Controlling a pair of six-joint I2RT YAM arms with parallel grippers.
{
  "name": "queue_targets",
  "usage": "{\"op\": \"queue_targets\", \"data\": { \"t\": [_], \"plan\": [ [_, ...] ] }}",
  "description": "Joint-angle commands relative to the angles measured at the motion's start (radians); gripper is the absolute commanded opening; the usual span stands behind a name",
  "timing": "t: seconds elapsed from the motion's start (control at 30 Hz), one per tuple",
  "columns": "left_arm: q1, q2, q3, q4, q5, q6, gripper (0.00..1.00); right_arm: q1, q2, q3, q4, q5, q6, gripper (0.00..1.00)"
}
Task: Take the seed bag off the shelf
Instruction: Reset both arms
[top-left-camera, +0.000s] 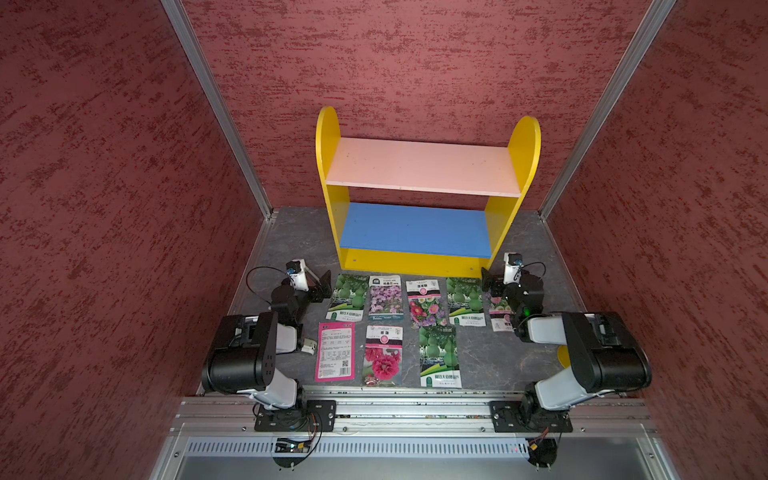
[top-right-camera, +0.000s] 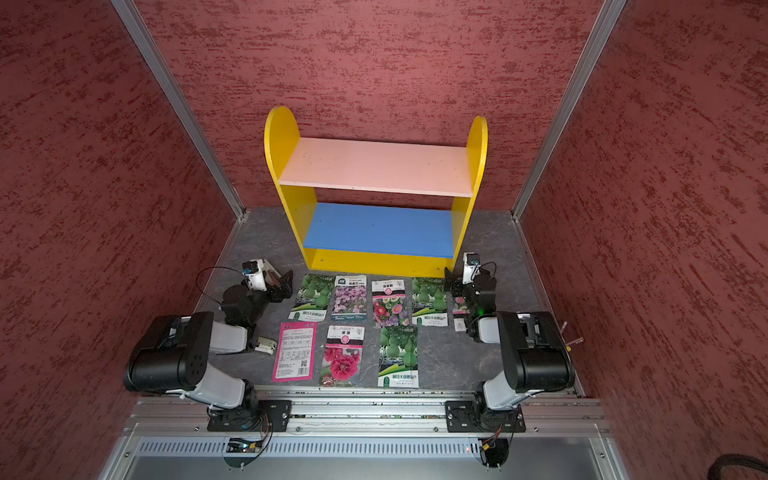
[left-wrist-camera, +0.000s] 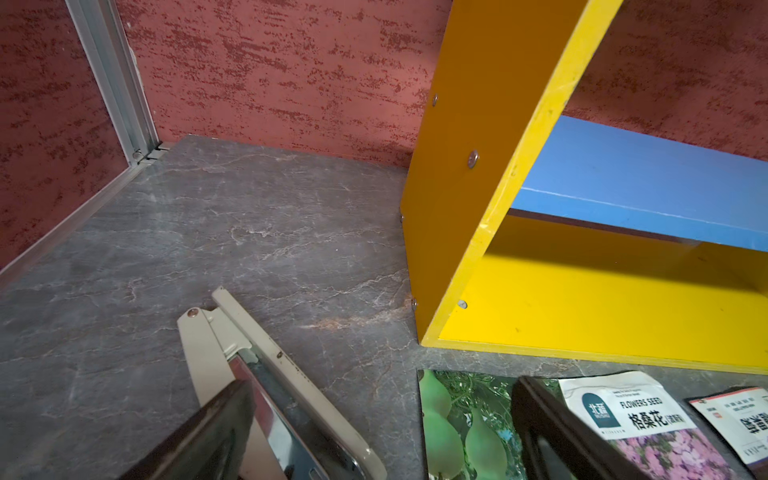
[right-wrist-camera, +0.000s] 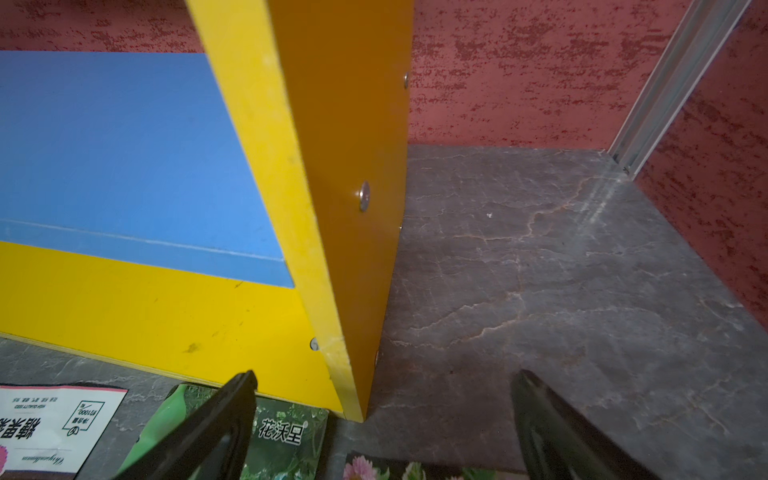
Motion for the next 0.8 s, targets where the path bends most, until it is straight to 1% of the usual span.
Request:
{"op": "queue_targets", "data": {
  "t": [0.0, 0.07, 0.17, 0.77],
  "plan": [
    [-0.030, -0.004, 0.061, -0.062, -0.048, 0.062, 1.00, -0.007, -0.001, 0.008, 0.021, 0.025, 0.013, 0.98],
    [-0.044, -0.006, 0.102, -0.145, -0.064, 0.079, 1.00, -0.006, 0.000, 0.008, 0.020, 0.024, 0.015, 0.98],
    [-0.045, -0.006, 0.107, -0.159, -0.077, 0.073, 1.00, -0.007, 0.000, 0.008, 0.021, 0.025, 0.015, 0.98],
    [-0.044, -0.003, 0.105, -0.151, -0.077, 0.074, 1.00, -0.006, 0.002, 0.012, 0.015, 0.025, 0.014, 0.98]
  ]
}}
